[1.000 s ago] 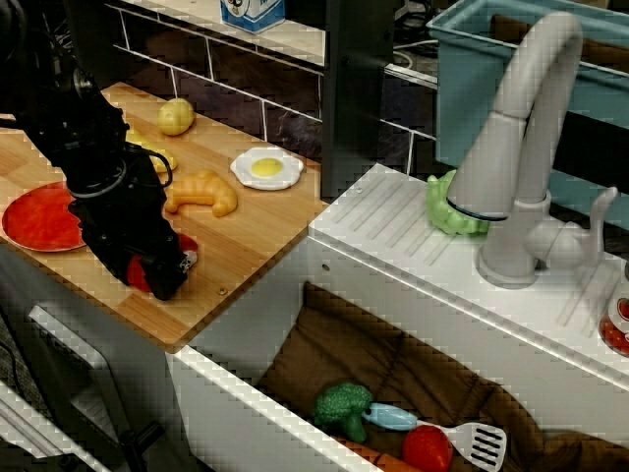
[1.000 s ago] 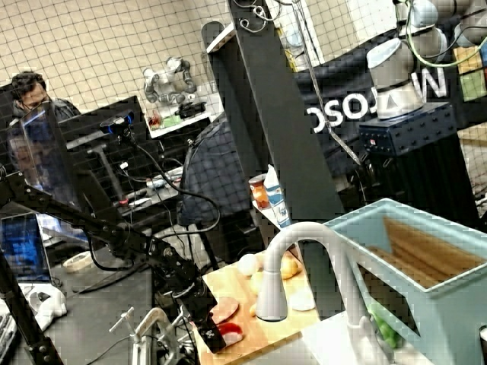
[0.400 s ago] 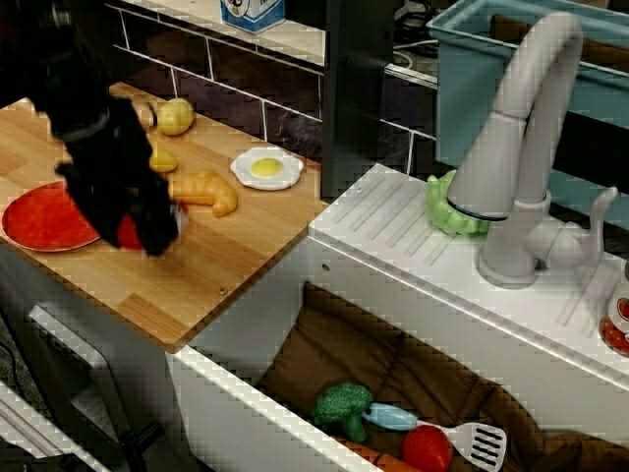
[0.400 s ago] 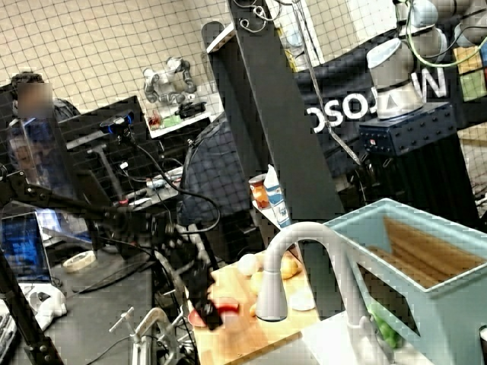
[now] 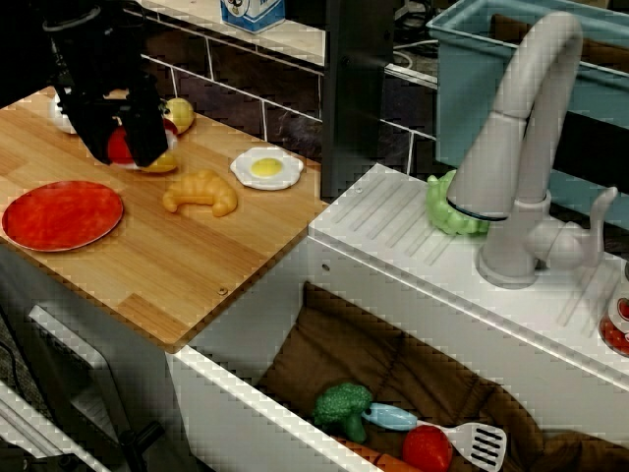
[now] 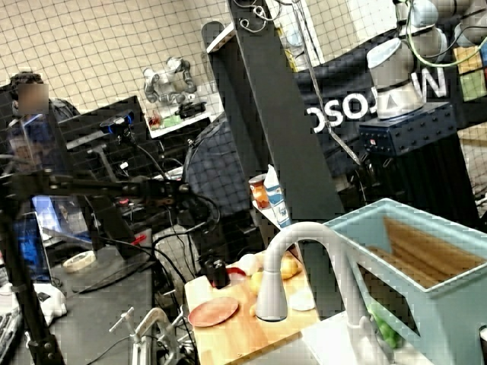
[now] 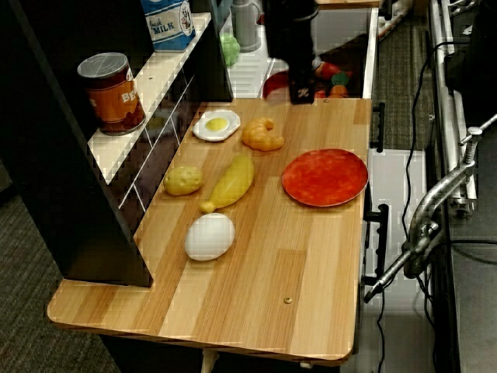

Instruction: Put sushi on plate

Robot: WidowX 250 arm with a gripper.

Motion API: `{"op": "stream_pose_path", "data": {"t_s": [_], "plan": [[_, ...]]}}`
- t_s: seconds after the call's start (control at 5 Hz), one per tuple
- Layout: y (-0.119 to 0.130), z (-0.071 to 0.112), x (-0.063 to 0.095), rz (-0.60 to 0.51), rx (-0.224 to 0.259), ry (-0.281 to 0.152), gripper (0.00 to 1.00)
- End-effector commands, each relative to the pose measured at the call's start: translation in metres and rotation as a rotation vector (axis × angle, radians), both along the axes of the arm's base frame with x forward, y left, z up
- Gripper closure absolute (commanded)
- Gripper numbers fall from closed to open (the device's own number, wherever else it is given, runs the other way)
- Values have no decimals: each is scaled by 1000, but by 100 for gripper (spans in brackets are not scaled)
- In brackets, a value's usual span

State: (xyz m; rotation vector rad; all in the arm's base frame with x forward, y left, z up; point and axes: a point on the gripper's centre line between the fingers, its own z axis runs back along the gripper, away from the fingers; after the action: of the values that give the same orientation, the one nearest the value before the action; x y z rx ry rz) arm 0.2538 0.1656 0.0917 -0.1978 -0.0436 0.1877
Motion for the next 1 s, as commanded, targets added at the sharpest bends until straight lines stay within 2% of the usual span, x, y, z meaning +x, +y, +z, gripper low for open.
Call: {"op": "stream_pose_path", "data": {"t_s": [0.0, 0.2, 0.4, 0.6, 0.8], "plan": [[44, -19, -5, -124, 62, 43, 100], [79, -13, -41, -160, 65, 53, 100], [81, -16, -49, -182, 78, 88, 100], [96, -14, -58, -166, 53, 113, 100], [96, -9, -66, -160, 77, 131, 100]]}}
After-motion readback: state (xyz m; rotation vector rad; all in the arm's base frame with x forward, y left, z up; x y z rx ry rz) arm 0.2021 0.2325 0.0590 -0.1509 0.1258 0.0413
